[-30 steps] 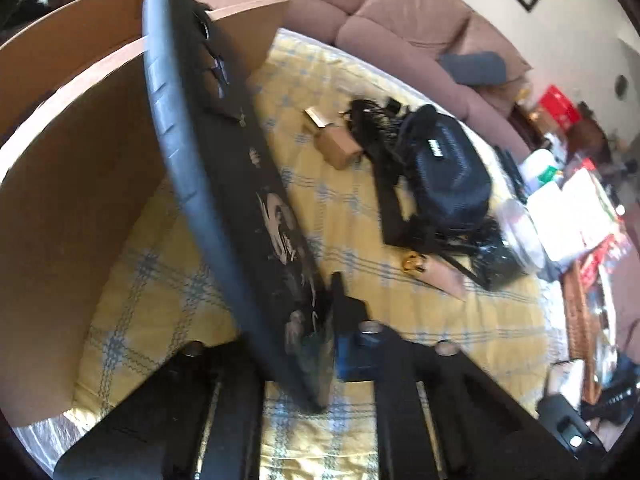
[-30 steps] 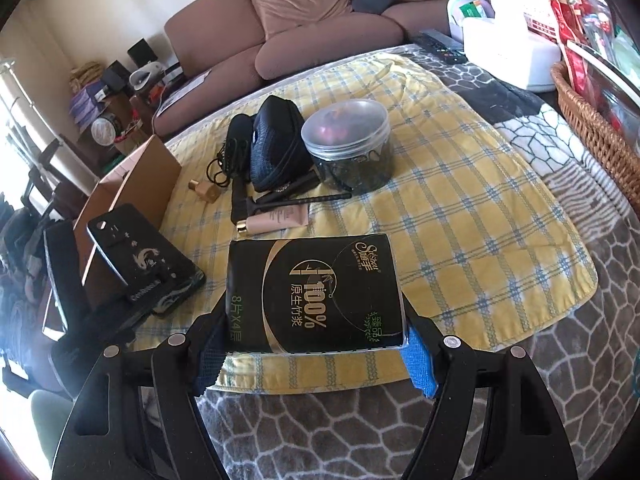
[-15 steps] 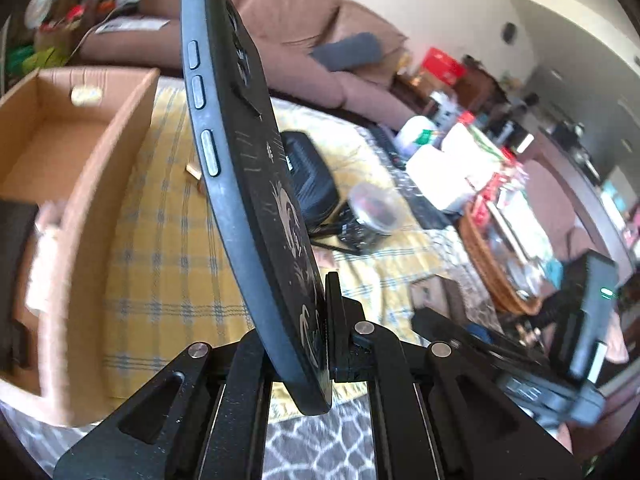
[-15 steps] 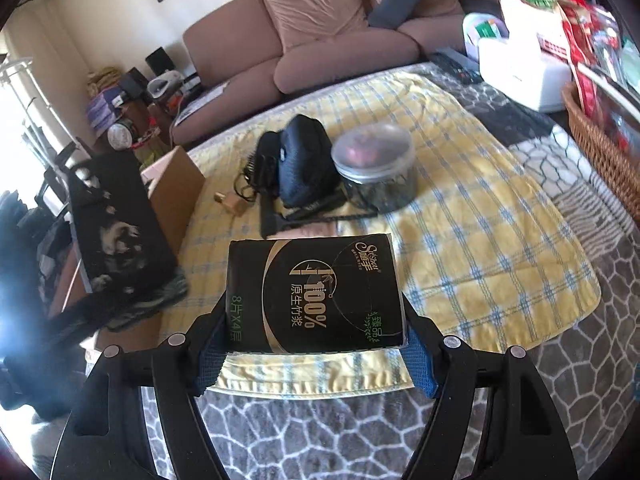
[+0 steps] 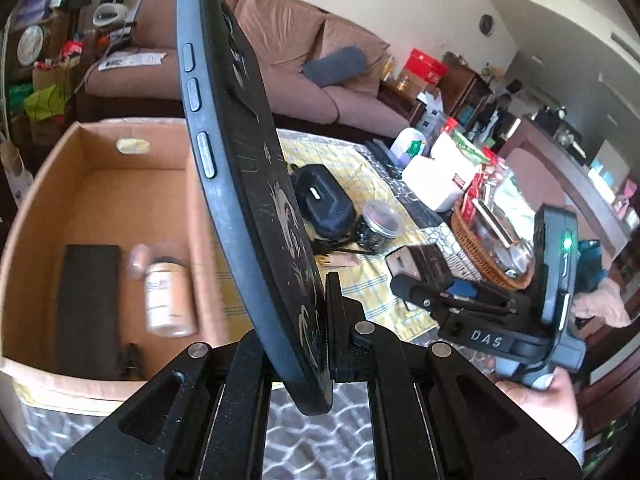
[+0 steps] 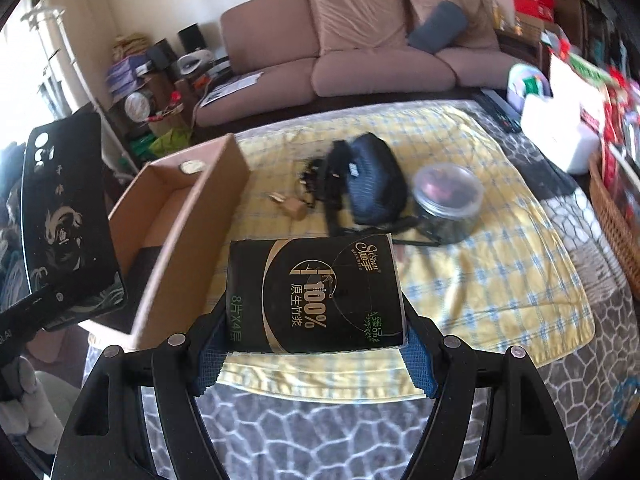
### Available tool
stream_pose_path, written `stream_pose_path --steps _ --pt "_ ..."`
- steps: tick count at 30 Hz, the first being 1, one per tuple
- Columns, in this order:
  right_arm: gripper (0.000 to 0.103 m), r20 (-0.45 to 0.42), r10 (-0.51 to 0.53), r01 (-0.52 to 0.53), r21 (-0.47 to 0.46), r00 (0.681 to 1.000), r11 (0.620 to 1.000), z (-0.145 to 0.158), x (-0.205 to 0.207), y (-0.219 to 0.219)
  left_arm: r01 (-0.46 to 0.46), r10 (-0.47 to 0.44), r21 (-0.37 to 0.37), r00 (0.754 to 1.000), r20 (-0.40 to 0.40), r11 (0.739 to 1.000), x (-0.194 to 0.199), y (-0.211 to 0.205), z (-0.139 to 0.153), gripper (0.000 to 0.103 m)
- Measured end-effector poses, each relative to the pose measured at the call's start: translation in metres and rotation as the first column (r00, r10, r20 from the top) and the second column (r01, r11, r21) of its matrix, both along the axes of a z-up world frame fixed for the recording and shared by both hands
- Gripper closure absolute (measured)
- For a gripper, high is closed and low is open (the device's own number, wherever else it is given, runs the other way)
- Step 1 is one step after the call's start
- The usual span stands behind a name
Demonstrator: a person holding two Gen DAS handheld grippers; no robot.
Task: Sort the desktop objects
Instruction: 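Carry the phone case and tissue pack with both tools over the box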
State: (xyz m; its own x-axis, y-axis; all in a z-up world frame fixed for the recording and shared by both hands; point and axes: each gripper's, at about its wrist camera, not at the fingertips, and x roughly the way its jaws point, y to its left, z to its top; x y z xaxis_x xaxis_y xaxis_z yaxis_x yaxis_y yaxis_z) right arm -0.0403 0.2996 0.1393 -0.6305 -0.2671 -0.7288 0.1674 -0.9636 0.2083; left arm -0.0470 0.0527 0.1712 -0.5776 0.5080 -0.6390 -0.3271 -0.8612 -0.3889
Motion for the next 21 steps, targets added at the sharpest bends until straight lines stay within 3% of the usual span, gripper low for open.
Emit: stream_pose_path --steps 9,15,21 --pt "0.028 -0.026 0.094 -0.093 0.036 0.995 0.995 0.028 0.005 -0.083 -0.056 0.056 -0.041 0.998 0.005 0.998 0.005 -0.086 0.005 0.097" --pt "0.028 -0.004 0.156 -0.156 0.035 0.988 0.987 0.026 -0.003 -0.143 -0.054 0.058 -0.109 0.998 0.034 0.993 -0.003 -0.132 -0.003 0.097" --pt "0.028 0.030 0.212 -0.214 0.036 0.977 0.976 0.011 -0.014 -0.193 -0.026 0.044 -0.183 0.995 0.091 0.983 -0.019 -0.150 -0.030 0.097"
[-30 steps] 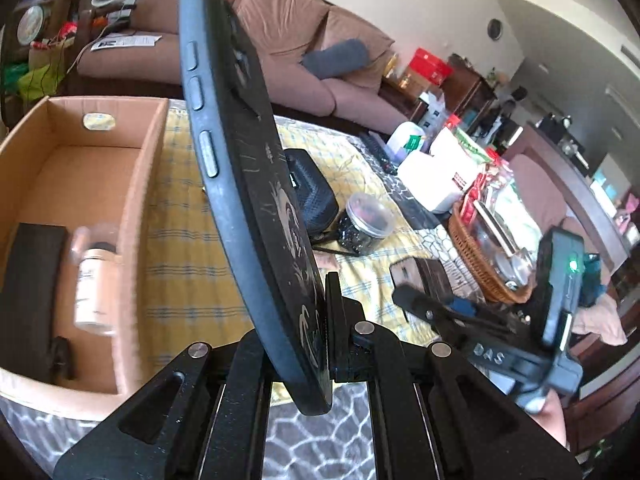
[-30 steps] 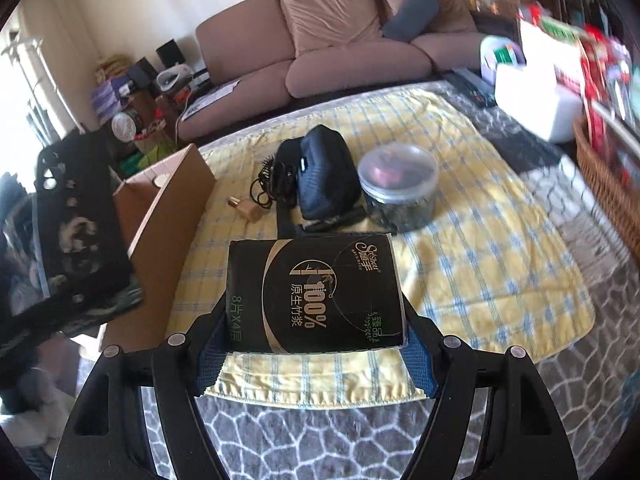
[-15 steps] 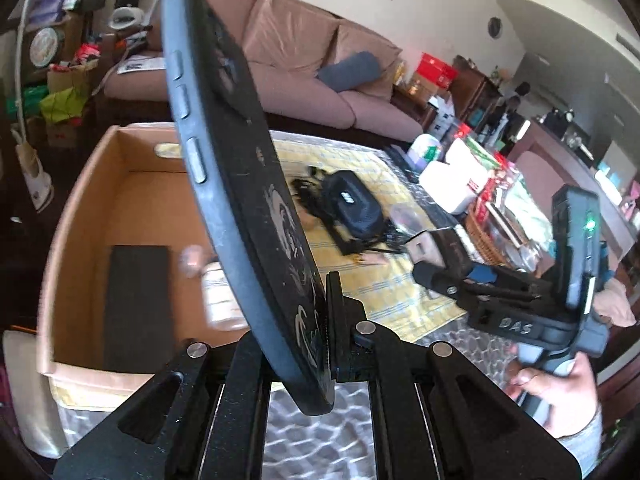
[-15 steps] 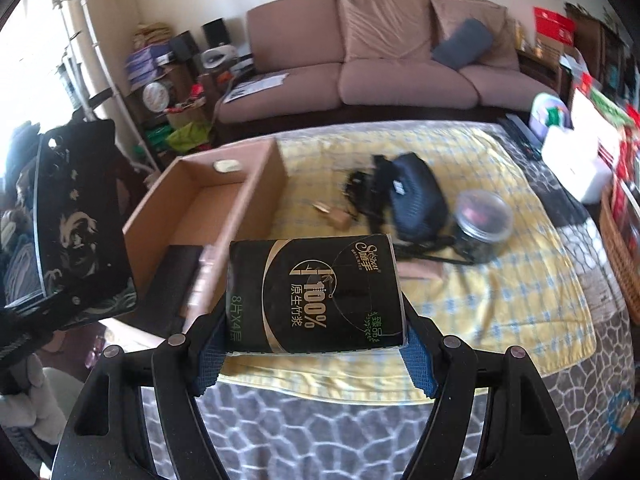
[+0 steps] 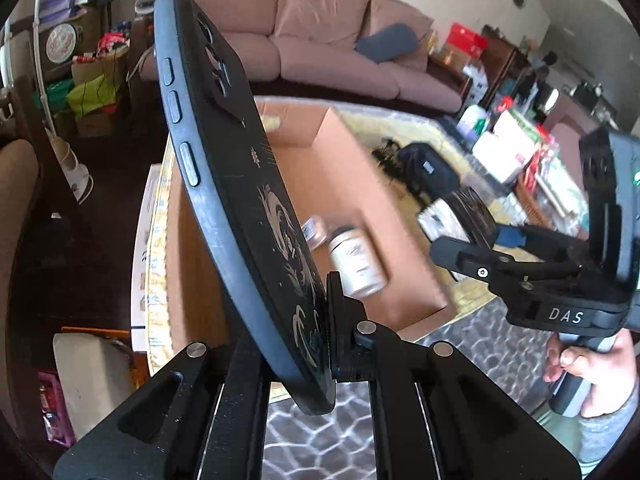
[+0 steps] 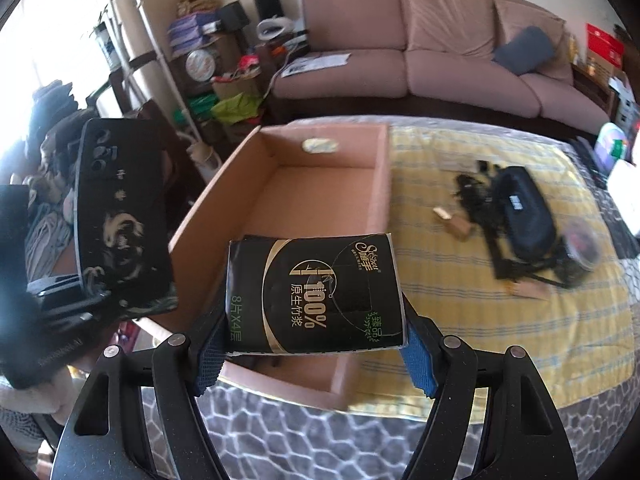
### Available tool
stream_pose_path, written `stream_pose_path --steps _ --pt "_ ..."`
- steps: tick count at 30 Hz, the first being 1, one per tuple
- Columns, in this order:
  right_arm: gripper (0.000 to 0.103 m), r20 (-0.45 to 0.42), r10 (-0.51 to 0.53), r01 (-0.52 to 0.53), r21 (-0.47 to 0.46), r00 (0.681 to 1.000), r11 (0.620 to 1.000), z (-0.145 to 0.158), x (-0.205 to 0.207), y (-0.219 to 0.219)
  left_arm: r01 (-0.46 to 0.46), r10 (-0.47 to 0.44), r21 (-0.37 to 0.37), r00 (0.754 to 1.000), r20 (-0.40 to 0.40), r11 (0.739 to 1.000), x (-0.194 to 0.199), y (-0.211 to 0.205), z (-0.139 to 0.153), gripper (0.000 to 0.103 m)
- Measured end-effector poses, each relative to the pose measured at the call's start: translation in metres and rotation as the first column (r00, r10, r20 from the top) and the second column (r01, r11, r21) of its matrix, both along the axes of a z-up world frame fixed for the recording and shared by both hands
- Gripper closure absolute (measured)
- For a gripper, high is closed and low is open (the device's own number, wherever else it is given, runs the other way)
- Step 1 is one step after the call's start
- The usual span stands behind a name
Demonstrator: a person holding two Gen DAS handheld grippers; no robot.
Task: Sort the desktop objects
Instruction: 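Carry the phone case and tissue pack with both tools over the box, then lower the tissue pack into the box and open the right tool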
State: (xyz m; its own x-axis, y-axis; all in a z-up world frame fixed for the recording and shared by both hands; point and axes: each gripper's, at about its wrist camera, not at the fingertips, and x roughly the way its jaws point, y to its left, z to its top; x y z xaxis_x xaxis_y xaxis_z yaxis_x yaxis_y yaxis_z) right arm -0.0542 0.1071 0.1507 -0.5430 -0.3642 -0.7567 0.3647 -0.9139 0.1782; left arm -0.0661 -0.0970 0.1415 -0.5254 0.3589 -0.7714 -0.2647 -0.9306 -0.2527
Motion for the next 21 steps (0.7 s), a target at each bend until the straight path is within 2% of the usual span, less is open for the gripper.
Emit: stream_pose_path --steps 3,10,16,21 --pt "0.028 0.028 0.033 -0.034 0.036 0.999 0.999 -0.015 -0.006 -0.025 0.025 -0.025 -0.020 0.999 0.027 0.999 -0.004 -0.002 -0.014 0.097" --pt "0.028 0.101 0.064 -0.074 0.099 0.993 0.992 -0.057 -0.025 -0.059 0.047 -0.047 -0.005 0.997 0.057 0.999 -0.014 0.000 -0.032 0.097" --pt "0.027 0.137 0.083 -0.099 0.115 0.987 0.989 -0.077 -0.034 -0.073 0.061 -0.059 -0.032 0.996 0.066 0.998 -0.019 -0.003 -0.038 0.097" --pt "0.026 0.130 0.101 -0.120 0.149 0.986 0.981 -0.080 -0.035 -0.085 0.039 -0.037 -0.032 0.998 0.060 0.999 -0.022 -0.018 -0.034 0.097"
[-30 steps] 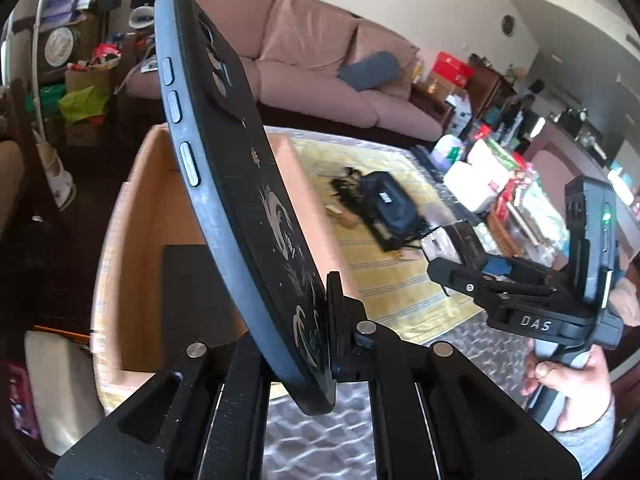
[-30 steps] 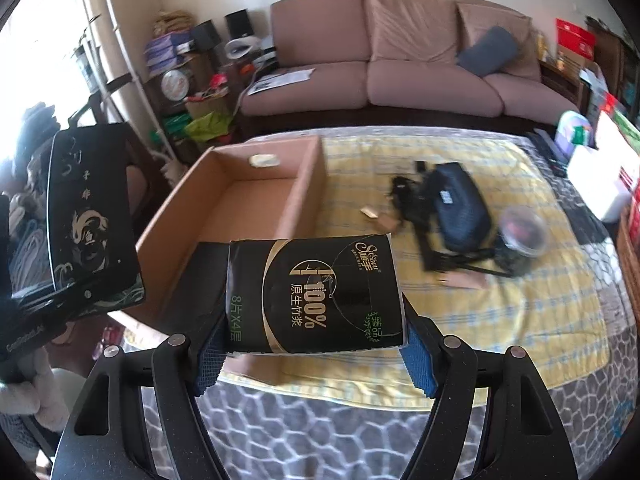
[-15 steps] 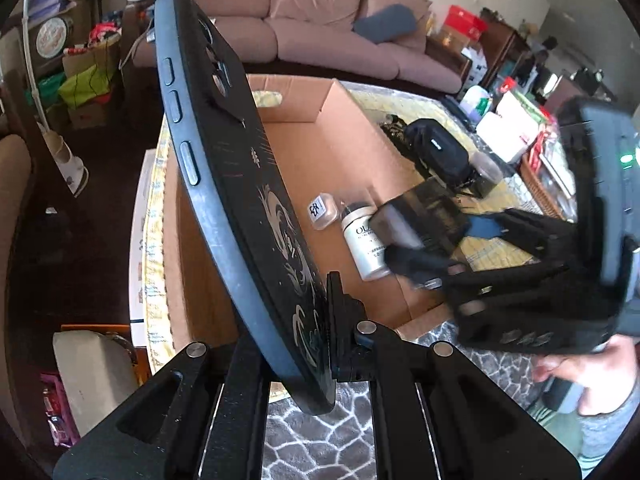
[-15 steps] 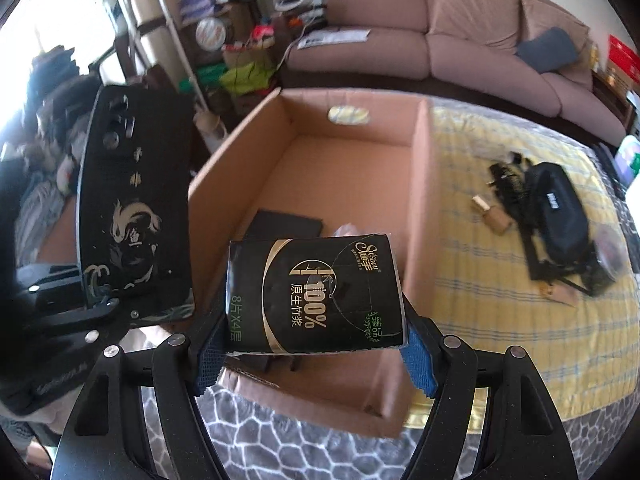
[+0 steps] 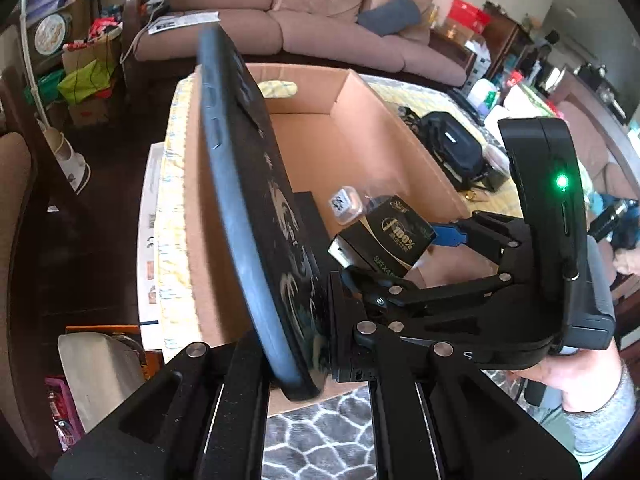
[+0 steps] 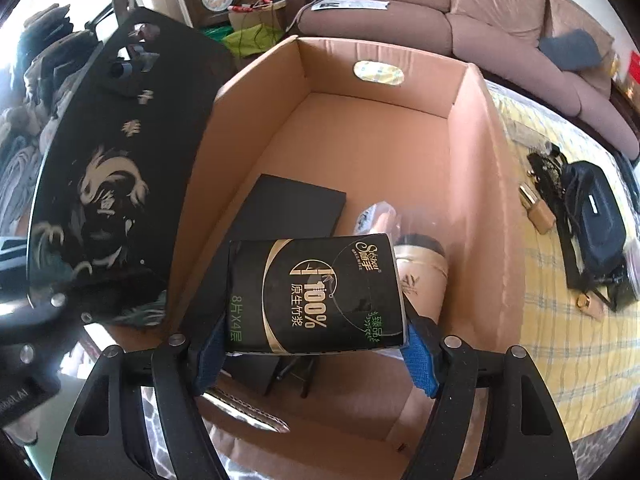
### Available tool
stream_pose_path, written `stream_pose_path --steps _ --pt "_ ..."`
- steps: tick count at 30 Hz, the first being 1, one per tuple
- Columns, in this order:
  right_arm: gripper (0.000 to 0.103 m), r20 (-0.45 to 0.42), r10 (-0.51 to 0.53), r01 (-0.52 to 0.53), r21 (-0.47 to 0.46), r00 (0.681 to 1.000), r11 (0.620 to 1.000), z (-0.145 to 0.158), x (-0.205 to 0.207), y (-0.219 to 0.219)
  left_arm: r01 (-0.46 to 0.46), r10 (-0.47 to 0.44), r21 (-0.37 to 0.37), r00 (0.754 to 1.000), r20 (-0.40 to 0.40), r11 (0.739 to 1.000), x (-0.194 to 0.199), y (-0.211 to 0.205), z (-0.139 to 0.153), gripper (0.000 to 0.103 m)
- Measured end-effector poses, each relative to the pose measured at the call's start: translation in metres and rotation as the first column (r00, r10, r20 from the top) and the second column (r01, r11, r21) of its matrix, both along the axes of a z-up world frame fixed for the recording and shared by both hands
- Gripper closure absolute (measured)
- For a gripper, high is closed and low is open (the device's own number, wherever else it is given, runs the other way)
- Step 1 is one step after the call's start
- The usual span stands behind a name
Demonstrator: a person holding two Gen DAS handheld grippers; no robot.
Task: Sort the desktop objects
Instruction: 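Lower the tissue pack into the box and open the right tool, then lower the phone case into the box and open the left tool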
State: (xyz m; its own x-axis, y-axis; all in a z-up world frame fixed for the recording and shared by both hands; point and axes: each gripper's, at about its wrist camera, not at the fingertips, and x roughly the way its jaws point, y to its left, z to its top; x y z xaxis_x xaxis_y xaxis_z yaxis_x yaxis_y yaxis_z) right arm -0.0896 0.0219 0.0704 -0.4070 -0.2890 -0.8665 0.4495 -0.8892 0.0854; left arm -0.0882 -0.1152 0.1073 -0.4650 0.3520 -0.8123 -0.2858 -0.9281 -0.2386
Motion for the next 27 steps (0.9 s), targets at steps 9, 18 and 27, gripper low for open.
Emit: stream_pose_path --steps 9,18,27 --pt "0.020 -0.003 0.001 -0.001 0.012 1.000 1.000 0.003 0.004 -0.002 -0.006 0.006 0.004 1.000 0.009 1.000 -0.002 -0.004 -0.001 0.096" --pt "0.020 -0.080 -0.090 0.082 -0.097 0.993 0.992 0.046 0.010 0.045 -0.007 0.006 0.016 1.000 0.019 1.000 -0.021 0.018 0.002 0.096" --pt "0.020 -0.094 -0.106 0.093 -0.128 0.990 0.987 0.057 0.021 0.074 -0.018 0.013 0.038 0.991 0.131 0.999 -0.064 0.045 -0.033 0.096"
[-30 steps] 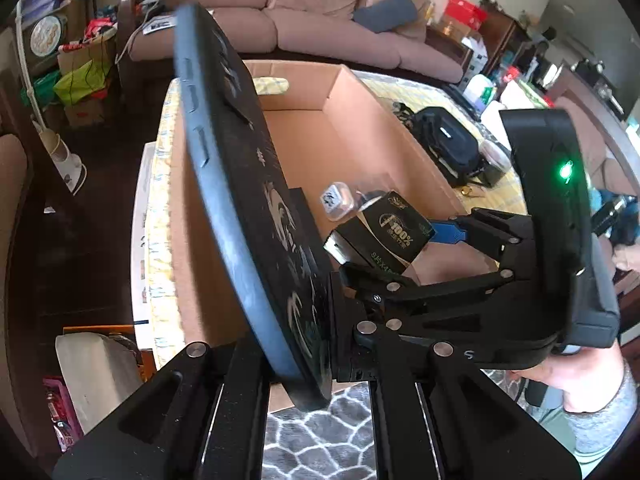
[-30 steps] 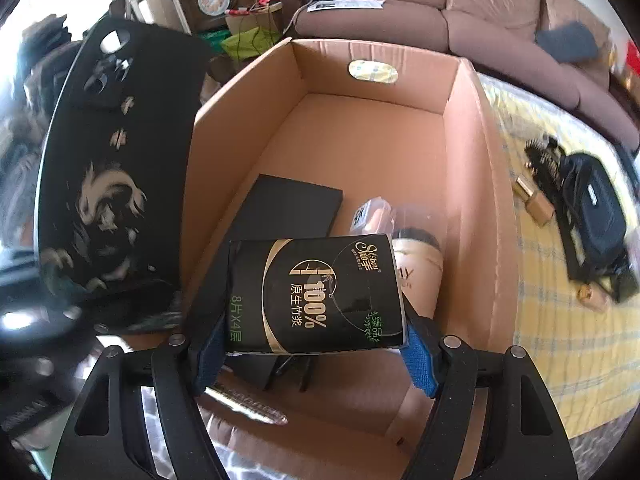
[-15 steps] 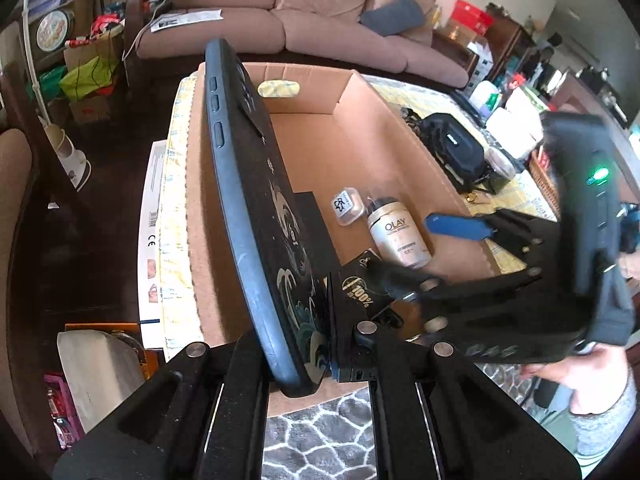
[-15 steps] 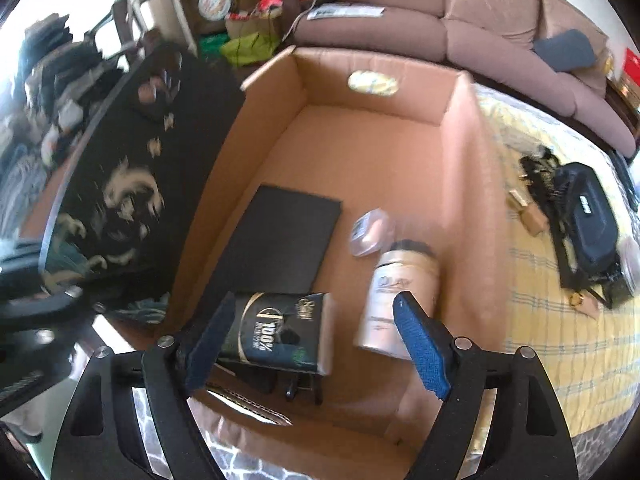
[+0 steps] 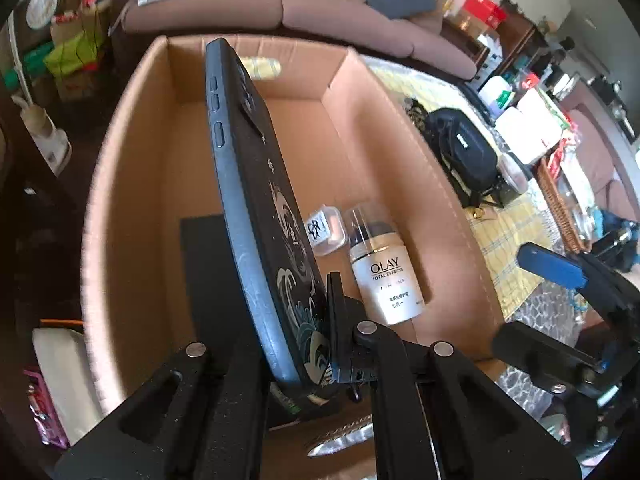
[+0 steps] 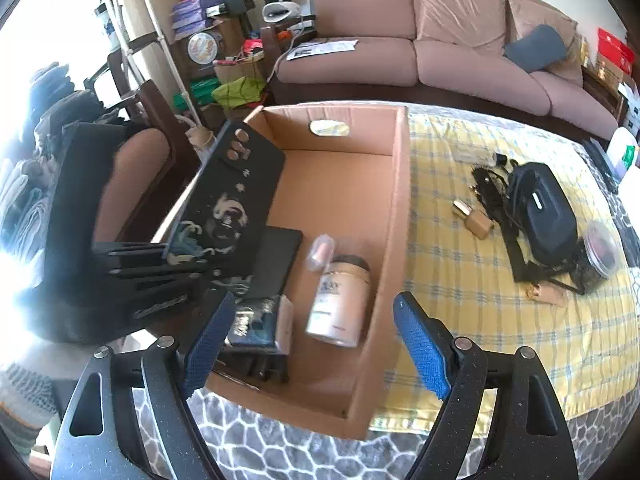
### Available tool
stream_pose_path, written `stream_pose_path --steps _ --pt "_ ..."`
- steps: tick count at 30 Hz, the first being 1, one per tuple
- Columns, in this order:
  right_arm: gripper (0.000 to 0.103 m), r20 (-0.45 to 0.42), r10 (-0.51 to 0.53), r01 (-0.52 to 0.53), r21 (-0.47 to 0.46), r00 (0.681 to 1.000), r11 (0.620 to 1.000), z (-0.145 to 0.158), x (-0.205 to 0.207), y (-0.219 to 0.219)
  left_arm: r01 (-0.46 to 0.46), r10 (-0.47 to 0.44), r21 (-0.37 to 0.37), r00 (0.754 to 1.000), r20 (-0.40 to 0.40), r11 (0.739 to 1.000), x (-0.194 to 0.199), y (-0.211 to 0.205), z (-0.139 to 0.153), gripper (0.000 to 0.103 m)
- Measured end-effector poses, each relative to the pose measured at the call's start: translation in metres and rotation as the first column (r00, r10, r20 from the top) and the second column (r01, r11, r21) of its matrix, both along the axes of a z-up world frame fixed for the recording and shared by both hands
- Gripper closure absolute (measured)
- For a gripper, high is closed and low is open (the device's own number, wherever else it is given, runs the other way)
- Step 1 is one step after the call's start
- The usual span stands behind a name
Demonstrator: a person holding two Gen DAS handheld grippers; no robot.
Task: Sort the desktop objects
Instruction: 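Lower the phone case into the box and open the left tool, then move both tools back over the cloth toward the remaining items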
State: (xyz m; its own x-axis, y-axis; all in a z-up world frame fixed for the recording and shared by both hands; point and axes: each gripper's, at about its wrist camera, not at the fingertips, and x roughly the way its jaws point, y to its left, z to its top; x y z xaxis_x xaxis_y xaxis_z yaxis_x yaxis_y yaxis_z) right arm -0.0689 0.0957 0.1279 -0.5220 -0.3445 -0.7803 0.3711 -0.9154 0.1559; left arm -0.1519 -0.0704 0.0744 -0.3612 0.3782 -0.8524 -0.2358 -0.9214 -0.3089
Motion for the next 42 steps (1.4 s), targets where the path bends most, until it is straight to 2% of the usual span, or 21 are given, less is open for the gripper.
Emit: stream_pose_path --steps 4,6,8,11,16,18,20,22,26,29,33,36,38,42 --pt "0.020 0.007 -0.019 0.019 -0.003 1.000 1.000 -0.005 0.000 0.013 -0.018 0.017 0.018 0.999 0.035 1.000 -0.004 -0.001 -0.014 0.096" --pt "0.020 0.012 -0.025 0.025 -0.002 1.000 1.000 -0.008 0.001 0.018 -0.034 0.034 0.013 0.999 0.035 0.999 -0.005 -0.004 -0.017 0.089" --pt "0.020 0.019 -0.029 0.029 -0.009 0.999 1.000 -0.011 0.001 0.022 -0.051 0.050 0.016 0.998 0.039 0.999 -0.004 -0.008 -0.017 0.074" --pt "0.020 0.024 -0.034 0.035 -0.015 0.999 0.999 -0.013 0.002 0.024 -0.059 0.059 0.009 0.998 0.017 0.998 -0.001 -0.011 -0.012 0.057" --pt "0.020 0.026 -0.039 0.039 -0.020 0.999 0.999 -0.013 0.005 0.025 -0.076 0.076 0.025 0.997 -0.030 0.997 0.007 -0.019 0.009 0.047" --pt "0.020 0.025 -0.039 0.039 -0.021 0.999 0.999 -0.012 0.007 0.025 -0.083 0.084 0.024 0.995 -0.046 0.996 0.009 -0.021 0.015 0.035" --pt "0.020 0.025 -0.040 0.040 -0.023 0.999 0.999 -0.010 0.009 0.025 -0.088 0.089 0.013 0.994 -0.056 0.996 0.009 -0.022 0.020 0.008" --pt "0.020 0.022 -0.043 0.043 -0.025 0.999 0.999 -0.008 0.011 0.025 -0.101 0.102 0.027 0.993 -0.054 0.995 0.012 -0.026 0.021 0.000" --pt "0.020 0.019 -0.047 0.048 -0.031 0.999 0.998 -0.003 0.017 0.028 -0.129 0.129 0.054 0.992 0.005 0.990 0.011 -0.032 0.018 0.000" --pt "0.020 0.017 -0.055 0.055 -0.035 0.998 0.998 0.001 0.021 0.031 -0.117 0.112 0.065 0.991 0.076 0.991 0.014 -0.033 0.013 0.000" --pt "0.019 0.016 -0.061 0.062 -0.043 0.998 0.997 0.005 0.027 0.034 -0.046 0.045 0.007 0.988 0.151 0.999 0.016 -0.024 0.009 0.000" --pt "0.019 0.015 -0.060 0.060 -0.045 0.998 0.997 0.006 0.032 0.033 0.028 -0.019 -0.033 0.969 0.247 0.999 0.019 -0.014 0.002 0.000" --pt "0.019 0.015 -0.060 0.060 -0.044 0.998 0.997 0.007 0.036 0.033 0.051 -0.035 -0.056 0.968 0.248 0.997 0.025 -0.010 0.003 0.000" --pt "0.019 0.010 -0.065 0.065 -0.056 0.998 0.996 0.011 0.041 0.036 0.021 -0.016 -0.019 0.974 0.227 1.000 0.032 -0.018 0.017 0.000"
